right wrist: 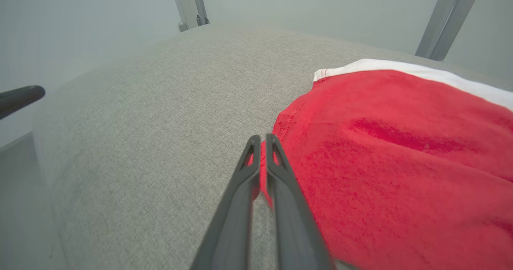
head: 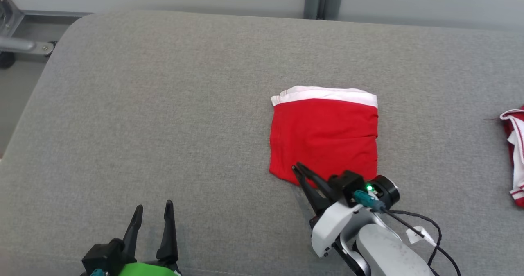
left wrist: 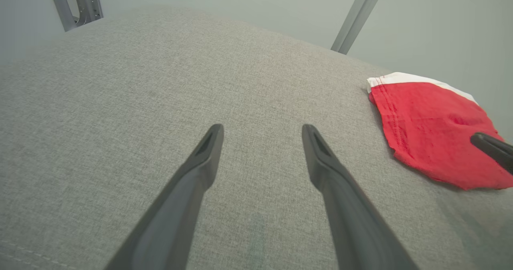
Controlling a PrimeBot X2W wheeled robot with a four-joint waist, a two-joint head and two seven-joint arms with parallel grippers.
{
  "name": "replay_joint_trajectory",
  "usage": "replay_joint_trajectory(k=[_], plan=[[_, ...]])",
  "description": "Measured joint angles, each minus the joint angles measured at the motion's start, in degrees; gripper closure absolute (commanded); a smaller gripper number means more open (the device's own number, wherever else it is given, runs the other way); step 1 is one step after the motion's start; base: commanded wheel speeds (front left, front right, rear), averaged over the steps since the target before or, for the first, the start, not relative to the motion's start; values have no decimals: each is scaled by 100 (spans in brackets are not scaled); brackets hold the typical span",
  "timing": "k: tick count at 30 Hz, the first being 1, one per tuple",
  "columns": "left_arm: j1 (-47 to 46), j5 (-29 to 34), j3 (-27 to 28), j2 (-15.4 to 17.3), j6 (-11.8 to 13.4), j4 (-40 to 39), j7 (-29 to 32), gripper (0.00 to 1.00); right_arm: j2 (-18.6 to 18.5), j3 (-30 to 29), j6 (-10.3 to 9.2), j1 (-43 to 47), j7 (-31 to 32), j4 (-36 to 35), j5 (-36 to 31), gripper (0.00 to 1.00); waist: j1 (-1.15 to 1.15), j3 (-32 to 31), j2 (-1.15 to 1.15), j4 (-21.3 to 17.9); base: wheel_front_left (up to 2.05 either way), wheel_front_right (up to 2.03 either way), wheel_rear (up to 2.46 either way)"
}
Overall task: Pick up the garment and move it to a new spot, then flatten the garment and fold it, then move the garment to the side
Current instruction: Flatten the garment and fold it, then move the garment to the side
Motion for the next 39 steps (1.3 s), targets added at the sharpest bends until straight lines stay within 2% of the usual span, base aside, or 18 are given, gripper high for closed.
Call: replay_joint_trajectory(k=[1, 10, 16, 21, 30, 33, 37, 39], plan=[[48, 31, 42, 2, 1, -13, -1, 0, 4, -185, 0, 125, 3, -193, -31, 0, 0, -37, 0, -61, 0, 0, 0], [396, 240, 467, 0, 4, -143, 0, 0, -92, -1947, 0, 1635, 4, -1909, -831, 0, 0, -403, 0, -638, 0, 0, 0], [563, 425, 634, 0, 4, -248, -1, 0, -123, -3115, 0, 2557, 4, -2529, -1053, 0, 0, -718, 0, -894, 0, 0, 0], [676, 534, 789, 0, -27, -252, -1, 0, -73, -3747, 0, 3041, 4, -2713, -1192, 0, 0, -921, 0, -1047, 0, 0, 0], [770, 600, 892, 0, -122, -183, -1, 0, -36, -3976, 0, 3155, 4, -2527, -1177, 0, 0, -999, 0, -1031, 0, 0, 0], [767, 608, 857, 0, -145, -187, -1, 0, -26, -3921, 0, 3071, 4, -2428, -993, 0, 0, -976, 0, -968, 0, 0, 0], [719, 584, 724, -1, -174, -276, -1, 0, -75, -3389, 1, 2522, 4, -1997, -367, 0, 0, -878, 0, -875, 0, 0, 0], [618, 555, 666, 0, -189, -354, -1, 0, -208, -3055, 2, 2028, 314, -1727, 60, 0, 0, -779, 0, -834, 0, 0, 0]])
